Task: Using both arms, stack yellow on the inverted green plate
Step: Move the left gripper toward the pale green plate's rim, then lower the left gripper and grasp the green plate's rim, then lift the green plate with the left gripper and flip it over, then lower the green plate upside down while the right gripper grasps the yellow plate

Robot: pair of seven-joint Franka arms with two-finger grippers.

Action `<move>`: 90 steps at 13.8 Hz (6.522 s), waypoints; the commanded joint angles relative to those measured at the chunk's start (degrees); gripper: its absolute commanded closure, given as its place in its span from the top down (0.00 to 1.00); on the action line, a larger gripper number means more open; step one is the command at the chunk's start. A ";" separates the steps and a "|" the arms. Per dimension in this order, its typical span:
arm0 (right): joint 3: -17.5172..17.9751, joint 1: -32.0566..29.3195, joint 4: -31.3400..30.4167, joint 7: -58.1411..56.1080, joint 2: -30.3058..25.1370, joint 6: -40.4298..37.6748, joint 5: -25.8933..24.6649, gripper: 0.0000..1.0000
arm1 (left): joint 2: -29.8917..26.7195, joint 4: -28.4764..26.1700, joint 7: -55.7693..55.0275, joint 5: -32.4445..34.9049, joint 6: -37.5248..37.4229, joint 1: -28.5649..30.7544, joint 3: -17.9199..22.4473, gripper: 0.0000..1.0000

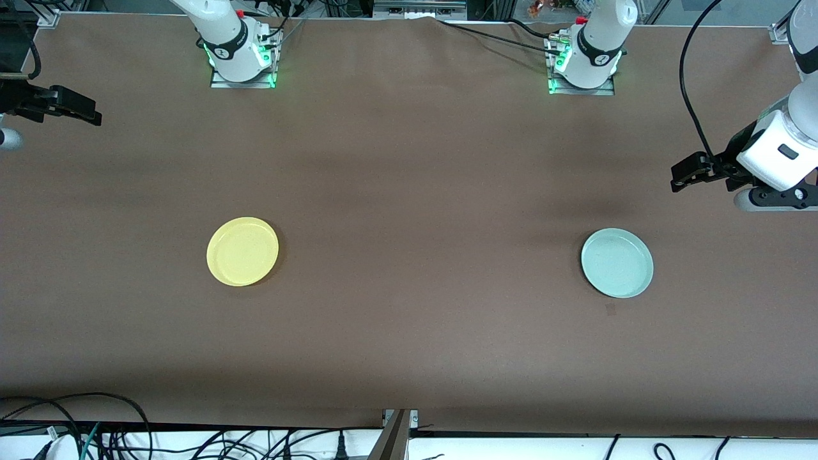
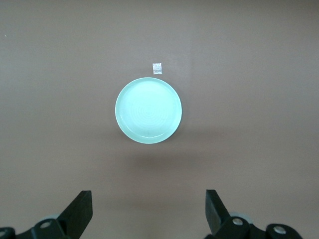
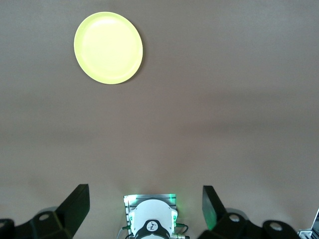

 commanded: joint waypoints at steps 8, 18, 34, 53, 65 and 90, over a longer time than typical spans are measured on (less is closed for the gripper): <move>0.46 -0.59 0.27 0.92 -0.10 -0.11 0.97 1.00 | 5.56 1.89 1.53 -0.65 -0.87 1.08 0.79 1.00; 0.46 -0.59 0.27 0.92 -0.10 0.06 0.97 1.00 | 23.23 0.75 12.34 0.84 9.13 5.38 0.79 1.00; 0.46 -0.59 0.27 0.92 -0.10 0.06 0.97 1.00 | 37.74 1.54 48.45 6.73 31.30 7.58 0.71 1.00; 0.37 -0.68 0.27 0.92 -0.10 0.06 0.97 1.00 | 30.90 2.50 42.60 4.26 22.79 -1.45 -1.05 0.00; 0.11 -2.52 0.27 0.74 0.95 0.41 1.50 1.00 | 31.86 16.65 16.56 27.78 -1.03 -32.82 -0.08 0.00; -3.50 -2.09 -5.53 -2.59 31.44 29.57 16.79 1.00 | 45.74 16.48 -31.96 55.60 -13.26 -66.86 -0.08 0.00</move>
